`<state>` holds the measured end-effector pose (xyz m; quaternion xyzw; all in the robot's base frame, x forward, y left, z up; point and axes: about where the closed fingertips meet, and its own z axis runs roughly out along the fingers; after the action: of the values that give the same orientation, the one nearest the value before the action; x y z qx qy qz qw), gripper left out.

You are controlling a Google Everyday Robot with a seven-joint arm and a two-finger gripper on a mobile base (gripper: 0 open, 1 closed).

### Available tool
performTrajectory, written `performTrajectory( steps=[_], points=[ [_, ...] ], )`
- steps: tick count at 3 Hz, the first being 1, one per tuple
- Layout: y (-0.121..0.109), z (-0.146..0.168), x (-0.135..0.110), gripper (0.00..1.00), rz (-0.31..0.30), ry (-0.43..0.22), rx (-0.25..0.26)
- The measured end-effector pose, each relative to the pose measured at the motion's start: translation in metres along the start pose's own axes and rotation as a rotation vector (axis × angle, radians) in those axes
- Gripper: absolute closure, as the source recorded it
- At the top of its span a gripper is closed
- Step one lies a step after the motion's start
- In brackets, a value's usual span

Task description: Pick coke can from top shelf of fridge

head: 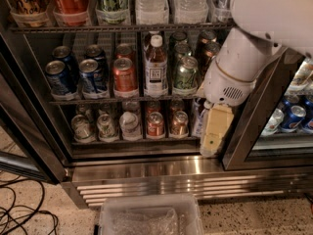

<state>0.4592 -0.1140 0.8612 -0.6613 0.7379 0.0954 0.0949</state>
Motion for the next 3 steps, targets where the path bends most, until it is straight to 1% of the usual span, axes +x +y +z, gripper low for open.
performTrajectory(
  steps=[1,2,3],
  points=[
    [-0.001,0.005,0.002,0.00,0.071,0.130,0.217],
    [-0.012,0.010,0.010,0.00,0.177,0.145,0.400],
    [-0.027,0.002,0.040,0.00,0.320,0.049,0.528]
  ],
)
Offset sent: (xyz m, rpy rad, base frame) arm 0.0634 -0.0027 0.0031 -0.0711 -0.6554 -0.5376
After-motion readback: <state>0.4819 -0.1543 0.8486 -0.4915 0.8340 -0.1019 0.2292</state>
